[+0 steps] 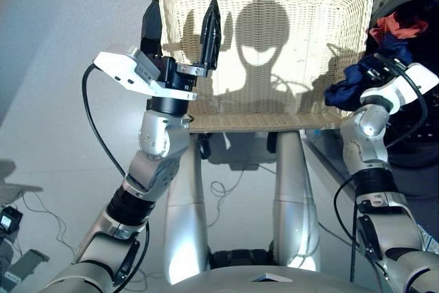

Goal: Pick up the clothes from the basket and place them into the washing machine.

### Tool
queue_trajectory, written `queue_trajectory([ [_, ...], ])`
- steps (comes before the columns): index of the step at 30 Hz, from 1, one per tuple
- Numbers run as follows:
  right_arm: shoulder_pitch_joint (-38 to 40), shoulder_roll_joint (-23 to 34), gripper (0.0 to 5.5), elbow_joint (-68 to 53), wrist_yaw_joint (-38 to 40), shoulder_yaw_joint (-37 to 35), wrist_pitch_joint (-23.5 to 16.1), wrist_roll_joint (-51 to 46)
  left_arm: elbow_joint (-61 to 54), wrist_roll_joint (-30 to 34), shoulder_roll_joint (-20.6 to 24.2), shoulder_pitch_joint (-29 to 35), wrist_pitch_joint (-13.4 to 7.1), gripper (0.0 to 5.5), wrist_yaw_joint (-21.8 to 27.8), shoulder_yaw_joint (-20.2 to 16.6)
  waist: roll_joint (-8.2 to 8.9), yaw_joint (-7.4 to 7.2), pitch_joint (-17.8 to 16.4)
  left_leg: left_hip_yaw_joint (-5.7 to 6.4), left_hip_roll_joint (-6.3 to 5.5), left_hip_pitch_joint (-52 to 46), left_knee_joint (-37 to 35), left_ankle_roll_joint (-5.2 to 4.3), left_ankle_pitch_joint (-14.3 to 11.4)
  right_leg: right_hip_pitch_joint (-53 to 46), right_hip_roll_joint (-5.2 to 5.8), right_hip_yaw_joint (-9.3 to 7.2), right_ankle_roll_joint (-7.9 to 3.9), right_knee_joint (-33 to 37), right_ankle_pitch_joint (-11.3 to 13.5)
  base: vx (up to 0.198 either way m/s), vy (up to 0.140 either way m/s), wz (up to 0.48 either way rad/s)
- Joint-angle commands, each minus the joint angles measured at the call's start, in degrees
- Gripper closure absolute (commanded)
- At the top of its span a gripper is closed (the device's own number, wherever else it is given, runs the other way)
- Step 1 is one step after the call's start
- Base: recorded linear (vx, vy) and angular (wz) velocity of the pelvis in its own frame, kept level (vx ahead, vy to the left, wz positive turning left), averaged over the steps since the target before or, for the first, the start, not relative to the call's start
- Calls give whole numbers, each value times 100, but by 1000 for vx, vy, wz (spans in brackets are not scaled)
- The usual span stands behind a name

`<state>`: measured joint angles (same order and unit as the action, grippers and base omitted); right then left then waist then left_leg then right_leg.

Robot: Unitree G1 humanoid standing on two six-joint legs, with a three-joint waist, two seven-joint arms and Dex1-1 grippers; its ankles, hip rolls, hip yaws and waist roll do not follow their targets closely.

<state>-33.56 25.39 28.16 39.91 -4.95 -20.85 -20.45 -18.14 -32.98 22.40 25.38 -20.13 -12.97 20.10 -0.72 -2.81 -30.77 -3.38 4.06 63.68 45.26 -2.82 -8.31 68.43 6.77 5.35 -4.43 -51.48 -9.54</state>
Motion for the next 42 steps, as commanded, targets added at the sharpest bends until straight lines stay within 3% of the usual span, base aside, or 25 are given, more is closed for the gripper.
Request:
queue_trajectory([
  [1, -349, 818, 550, 274, 422, -508, -446, 289, -685, 167, 103, 28, -479, 0, 51, -75, -33, 65, 97, -35, 125, -143, 113, -92, -189, -345, -39, -106, -126, 465, 213, 0, 0, 0],
  [9, -1147, 1979, 550, 2221, 308, -336, -289, -303, -694, 42, 254, 96, -555, 0, 136, 78, -102, 189, 97, -11, 128, -119, 76, -130, -102, -337, -4, -128, -154, 509, 290, 0, 0, 0],
  [14, -1320, 2570, 550, 3391, -154, 18, 17, -548, -707, 14, 397, 150, -565, 0, 200, 192, -142, 226, 97, -6, 134, -98, 88, -157, -91, -320, 25, -133, -166, 502, 309, 0, 0, 0],
  [18, -1289, 2759, 550, 4050, -437, 68, 144, -832, -720, -8, 480, 178, -543, 0, 243, 266, -168, 228, 97, -11, 128, -72, 126, -168, -101, -314, 34, -136, -160, 468, 303, 0, 0, 0],
  [25, -1188, 2663, 550, 4195, -620, 76, 153, -1089, -709, 0, 488, 195, -537, 0, 220, 248, -204, 228, 97, -22, 129, -84, 181, -171, -176, -321, 24, -130, -158, 424, 248, 0, 0, 0],
  [27, -1201, 2630, 0, 4237, -644, 56, 169, -1174, -720, 0, 471, 192, -536, 0, 215, 228, -199, 226, 97, -32, 128, -81, 192, -172, -184, -318, 23, -125, -155, 418, 246, 0, 0, 0],
  [37, -1201, 2323, 0, 3869, -946, 325, 102, -1204, -700, -22, 350, 230, -512, 0, 199, 234, -153, 197, 97, -44, 131, -106, 164, -160, -170, -341, 10, -117, -143, 465, 261, 0, 0, 0],
  [42, -345, 1301, 0, 1508, -681, 236, -433, -545, -695, 101, 215, 167, -494, 0, 178, 58, -97, 111, 97, -59, 111, -116, 99, -131, -130, -335, -26, -99, -133, 513, 273, 0, 0, 0],
])
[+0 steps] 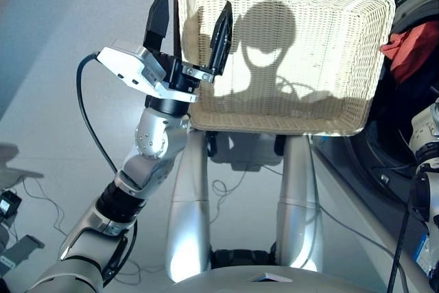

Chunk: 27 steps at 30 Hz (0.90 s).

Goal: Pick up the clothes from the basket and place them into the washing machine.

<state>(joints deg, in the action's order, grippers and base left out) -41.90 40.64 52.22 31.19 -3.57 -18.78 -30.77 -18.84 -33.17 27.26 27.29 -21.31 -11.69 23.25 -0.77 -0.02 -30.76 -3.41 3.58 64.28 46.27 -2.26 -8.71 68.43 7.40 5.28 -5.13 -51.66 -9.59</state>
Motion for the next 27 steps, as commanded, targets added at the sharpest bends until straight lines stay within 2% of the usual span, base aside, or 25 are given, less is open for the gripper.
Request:
queue_trajectory([
  [1, 721, -439, 0, -1375, 198, 72, -749, 630, -608, 142, -284, -33, -387, 0, 54, -280, -78, -188, 97, -61, 158, -169, -9, -180, -83, -328, -95, -84, -61, 529, 277, 0, 0, 0],
  [6, 1495, -1247, 0, -2983, 65, 213, -1027, 1180, -541, 192, -276, -131, -407, 0, 89, -365, -42, -246, 97, -75, 152, -182, -37, -143, -64, -335, -101, -68, -51, 563, 305, 0, 0, 0],
  [9, 1892, -1632, 0, -3852, -253, 440, -1109, 1148, -580, 208, -206, -243, -363, 0, 124, -394, -28, -270, 97, -105, 162, -206, -58, -125, -45, -335, -116, -45, -53, 573, 332, 0, 0, 0],
  [14, 2131, -1564, 0, -5016, -786, 965, -1207, 1299, -638, 298, -78, -374, -375, 0, 133, -427, -4, -299, 97, -137, 183, -343, -138, -114, 9, -449, -108, -33, -58, 618, 378, 0, 0, 0],
  [20, 2372, -1439, 0, -5542, -1215, 1214, -1322, 1127, -542, 321, 86, -719, -408, 0, 317, -461, 16, -317, 97, -196, 196, -811, -428, -128, 81, -893, -84, -58, -86, 853, 441, 0, 0, 0],
  [23, 2726, -1388, 0, -5541, -1604, 1315, -1307, 881, 23, 173, 34, -1068, -396, 0, 584, -474, 62, -332, 97, -226, 168, -1493, -864, -147, 180, -1550, -46, -118, -137, 1205, 533, 83, 13, -83],
  [27, 3156, -1367, 0, -5109, -1937, 1421, -1182, 829, 978, 9, -238, -1467, -363, 0, 894, -390, 154, -336, 97, -189, 54, -2538, -1636, -174, 378, -2695, -2, -245, -222, 2020, 743, 127, -15, -88],
])
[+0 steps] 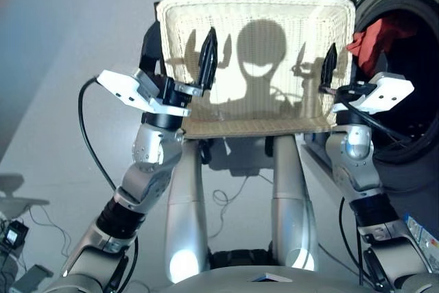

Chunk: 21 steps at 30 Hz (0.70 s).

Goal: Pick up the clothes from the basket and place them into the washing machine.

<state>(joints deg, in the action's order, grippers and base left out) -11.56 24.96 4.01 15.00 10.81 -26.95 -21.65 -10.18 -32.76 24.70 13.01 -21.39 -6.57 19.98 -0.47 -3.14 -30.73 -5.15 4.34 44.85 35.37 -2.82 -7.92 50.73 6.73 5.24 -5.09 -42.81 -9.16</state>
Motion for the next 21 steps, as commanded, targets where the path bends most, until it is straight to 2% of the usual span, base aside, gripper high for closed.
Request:
queue_trajectory([
  [1, 209, 190, 0, -104, -391, 27, -318, -82, 443, -13, -52, -108, -332, 0, 490, -30, 149, -33, 93, -11, -52, -932, -809, -130, 367, -1258, 78, -259, -263, 1421, 780, 158, -9, -17],
  [4, 442, 166, 0, 406, -646, 114, -190, -16, 1273, 16, -210, -278, -303, 0, 808, -10, 172, -23, 159, -55, -123, -1782, -1500, -142, 540, -2065, 132, -354, -393, 2110, 1017, 176, 2, -24],
  [9, 776, -18, 0, 1556, -915, 178, 57, 221, 2741, 684, -452, -499, -367, 0, 900, -111, 152, 10, 637, -136, -197, -2870, -2583, -183, 855, -3119, 242, -449, -607, 3165, 1404, 183, 26, -73],
  [14, 1150, -91, 0, 2332, -1280, 214, 283, 421, 3998, 1106, -638, -858, -262, 0, 770, -453, 162, 38, 1128, -172, -171, -3603, -3218, -255, 1064, -3850, 337, -586, -681, 3786, 1564, 129, 9, -24],
  [17, 1331, -82, 0, 2768, -1599, 266, 477, 428, 4605, 1232, -681, -1102, -140, 0, 817, -661, 174, 52, 1461, -205, -152, -3960, -3529, -280, 1138, -4153, 365, -636, -712, 4017, 1625, 103, 4, 36],
  [19, 1484, -76, 0, 3053, -1954, 304, 632, 196, 4971, 917, -739, -1323, 132, 0, 1129, -748, 174, 49, 1696, -245, -154, -4208, -3766, -271, 1181, -4363, 385, -659, -740, 4203, 1691, 124, 5, 34],
  [21, 1693, -154, 0, 3317, -2248, 241, 816, -52, 4915, 869, -674, -1590, 210, 0, 1344, -790, 173, 34, 1908, -278, -142, -4443, -3964, -263, 1203, -4550, 384, -665, -755, 4333, 1716, 138, 4, 59],
])
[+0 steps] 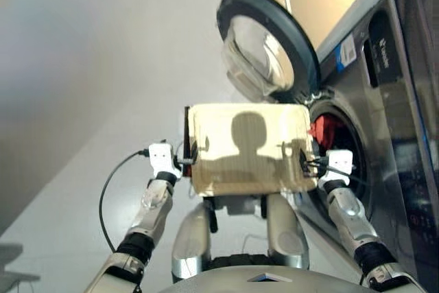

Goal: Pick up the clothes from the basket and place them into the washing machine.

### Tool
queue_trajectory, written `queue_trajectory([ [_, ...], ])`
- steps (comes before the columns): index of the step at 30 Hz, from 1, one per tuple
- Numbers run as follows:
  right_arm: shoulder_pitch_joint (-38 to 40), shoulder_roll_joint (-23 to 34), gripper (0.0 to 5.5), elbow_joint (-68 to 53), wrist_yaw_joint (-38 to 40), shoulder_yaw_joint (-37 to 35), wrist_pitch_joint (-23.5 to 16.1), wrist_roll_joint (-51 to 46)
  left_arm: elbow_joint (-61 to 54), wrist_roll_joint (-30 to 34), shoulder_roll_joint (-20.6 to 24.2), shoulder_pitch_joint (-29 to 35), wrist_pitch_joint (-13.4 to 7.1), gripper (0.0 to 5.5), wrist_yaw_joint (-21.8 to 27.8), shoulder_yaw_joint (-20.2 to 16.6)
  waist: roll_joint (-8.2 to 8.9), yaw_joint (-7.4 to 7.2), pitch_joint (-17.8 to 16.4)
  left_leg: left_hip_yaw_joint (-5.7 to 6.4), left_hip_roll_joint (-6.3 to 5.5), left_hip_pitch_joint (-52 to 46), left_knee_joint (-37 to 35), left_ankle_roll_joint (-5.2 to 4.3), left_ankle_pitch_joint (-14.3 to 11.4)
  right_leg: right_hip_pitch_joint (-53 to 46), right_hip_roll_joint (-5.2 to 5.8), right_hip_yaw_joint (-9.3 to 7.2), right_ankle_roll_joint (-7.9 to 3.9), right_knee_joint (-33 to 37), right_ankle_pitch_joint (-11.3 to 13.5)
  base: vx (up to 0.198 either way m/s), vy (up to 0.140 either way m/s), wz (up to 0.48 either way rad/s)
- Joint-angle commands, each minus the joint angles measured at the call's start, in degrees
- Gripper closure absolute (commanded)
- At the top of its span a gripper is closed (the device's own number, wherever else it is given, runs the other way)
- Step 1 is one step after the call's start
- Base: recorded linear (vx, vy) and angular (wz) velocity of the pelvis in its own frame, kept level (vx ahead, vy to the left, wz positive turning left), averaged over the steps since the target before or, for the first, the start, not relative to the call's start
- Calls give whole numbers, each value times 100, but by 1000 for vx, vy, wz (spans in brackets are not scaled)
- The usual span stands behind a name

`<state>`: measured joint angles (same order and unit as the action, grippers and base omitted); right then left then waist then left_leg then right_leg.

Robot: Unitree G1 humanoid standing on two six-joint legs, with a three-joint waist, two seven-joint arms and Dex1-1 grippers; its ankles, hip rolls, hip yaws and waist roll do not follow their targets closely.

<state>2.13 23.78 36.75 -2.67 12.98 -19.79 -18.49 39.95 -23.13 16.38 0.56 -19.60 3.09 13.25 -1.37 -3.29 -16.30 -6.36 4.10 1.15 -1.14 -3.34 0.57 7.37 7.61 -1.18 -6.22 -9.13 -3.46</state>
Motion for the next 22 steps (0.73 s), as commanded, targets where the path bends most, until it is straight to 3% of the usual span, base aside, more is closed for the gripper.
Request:
queue_trajectory([
  [1, 444, -78, 0, 261, -591, -16, 149, -432, 175, 44, 151, -404, 84, 0, 439, -128, 262, 41, 556, -160, -118, -175, -383, -217, 348, -307, 291, -31, -644, 1015, 1136, 123, -6, 48],
  [4, 538, -265, 0, 1133, -705, -122, 398, -394, 1256, 615, 81, -369, 260, 0, 469, -260, 279, 26, 755, -177, -87, -349, -386, -224, 299, -523, 275, -78, -627, 1034, 1085, 104, -12, 13],
  [7, 471, -532, 0, 2099, -730, -301, 593, -452, 2634, 880, -93, -239, 586, 0, 574, -577, 291, 21, 970, -177, -87, -466, -386, -219, 235, -674, 263, -112, -608, 1091, 1055, 97, -13, -4],
  [9, 433, -692, 0, 2715, -710, -493, 712, -458, 3049, 1187, -142, -198, 654, 0, 483, -755, 291, 8, 1082, -190, -67, -552, -386, -223, 188, -761, 257, -121, -591, 1102, 1031, 99, -7, 10],
  [17, 335, -1059, 0, 3696, -721, -1159, 1048, -1187, 3453, 1712, -243, -257, 881, 0, 459, -748, 273, -3, 1342, -165, -30, -718, -386, -232, 104, -985, 208, -219, -538, 1116, 905, 45, 0, 21],
  [22, 316, -1085, 0, 3740, -745, -1152, 1118, -1169, 3398, 1583, -301, -291, 913, 0, 502, -737, 272, 14, 1407, -134, -31, -764, -386, -235, 86, -1052, 197, -252, -519, 1108, 866, 0, 0, 0],
])
